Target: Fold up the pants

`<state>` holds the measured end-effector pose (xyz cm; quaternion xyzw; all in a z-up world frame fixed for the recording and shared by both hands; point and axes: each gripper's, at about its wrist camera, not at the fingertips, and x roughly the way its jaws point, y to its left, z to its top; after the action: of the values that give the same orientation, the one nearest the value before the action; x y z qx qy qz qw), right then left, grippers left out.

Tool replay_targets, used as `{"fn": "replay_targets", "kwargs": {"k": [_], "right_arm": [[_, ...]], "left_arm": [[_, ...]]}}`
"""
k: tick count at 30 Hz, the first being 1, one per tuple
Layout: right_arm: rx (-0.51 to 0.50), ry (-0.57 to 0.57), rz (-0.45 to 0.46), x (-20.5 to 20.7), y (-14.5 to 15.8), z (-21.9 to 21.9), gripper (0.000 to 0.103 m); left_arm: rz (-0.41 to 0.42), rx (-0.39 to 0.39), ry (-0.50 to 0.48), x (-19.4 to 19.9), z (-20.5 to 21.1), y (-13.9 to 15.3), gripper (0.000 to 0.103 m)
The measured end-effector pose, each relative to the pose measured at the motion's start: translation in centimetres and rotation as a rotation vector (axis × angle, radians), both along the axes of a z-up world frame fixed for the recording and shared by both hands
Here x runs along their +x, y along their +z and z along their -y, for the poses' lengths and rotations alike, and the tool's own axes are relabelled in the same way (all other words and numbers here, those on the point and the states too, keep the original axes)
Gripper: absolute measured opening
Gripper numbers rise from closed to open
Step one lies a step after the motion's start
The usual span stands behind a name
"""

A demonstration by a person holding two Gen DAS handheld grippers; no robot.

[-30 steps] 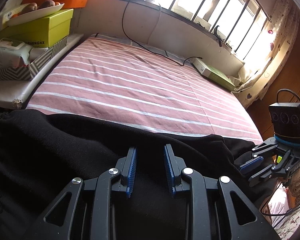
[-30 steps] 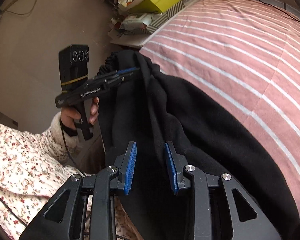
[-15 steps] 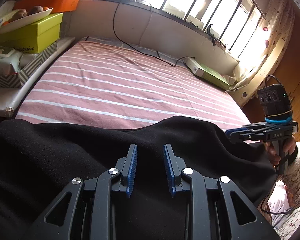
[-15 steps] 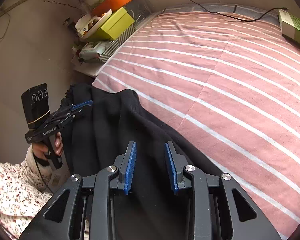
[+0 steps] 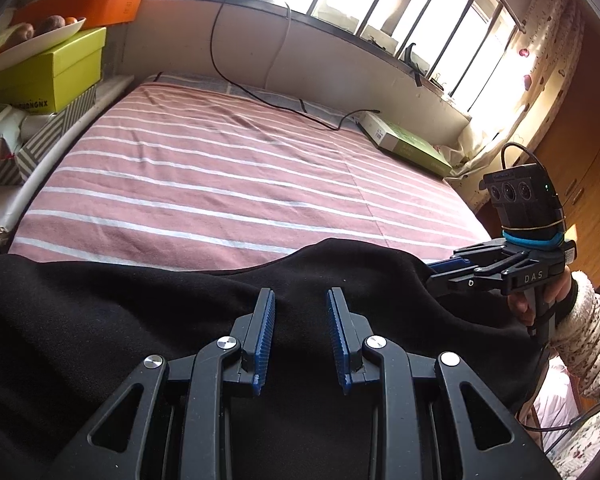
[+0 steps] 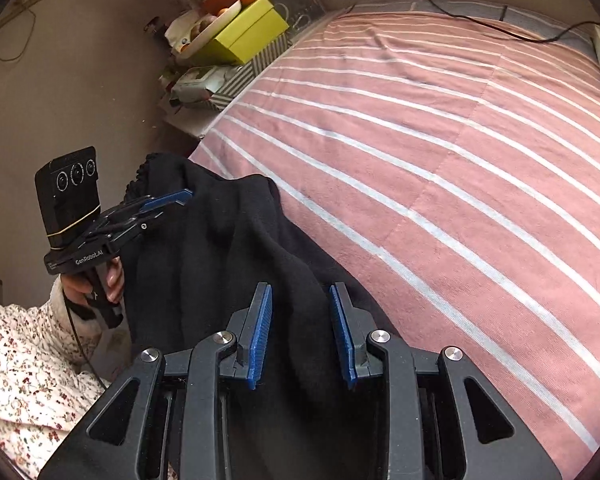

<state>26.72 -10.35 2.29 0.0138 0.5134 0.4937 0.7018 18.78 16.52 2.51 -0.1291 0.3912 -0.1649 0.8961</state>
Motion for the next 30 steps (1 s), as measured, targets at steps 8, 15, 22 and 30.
{"fn": "replay_targets", "kwargs": {"k": [8, 15, 22, 30], "right_arm": [[0.067, 0.131, 0.000, -2.6, 2.0, -1.2, 0.027], [0.059, 0.181, -0.105, -4.0, 0.0, -2.2, 0.023], [0.014, 0.118, -0.112, -3.0, -0.3, -1.4, 0.023], [0.005, 0.053, -0.256, -0.5, -2.3, 0.1, 0.044]], "left_arm": [[0.010, 0.001, -0.025, 0.3, 1.0, 0.6, 0.060], [0.045, -0.094, -0.107, 1.2, 3.3, 2.4, 0.060], [-0.016, -0.015, -0.198, 1.6, 6.5, 0.7, 0.060], [-0.001, -0.049, -0.136, 1.1, 3.8, 0.5, 0.060]]}}
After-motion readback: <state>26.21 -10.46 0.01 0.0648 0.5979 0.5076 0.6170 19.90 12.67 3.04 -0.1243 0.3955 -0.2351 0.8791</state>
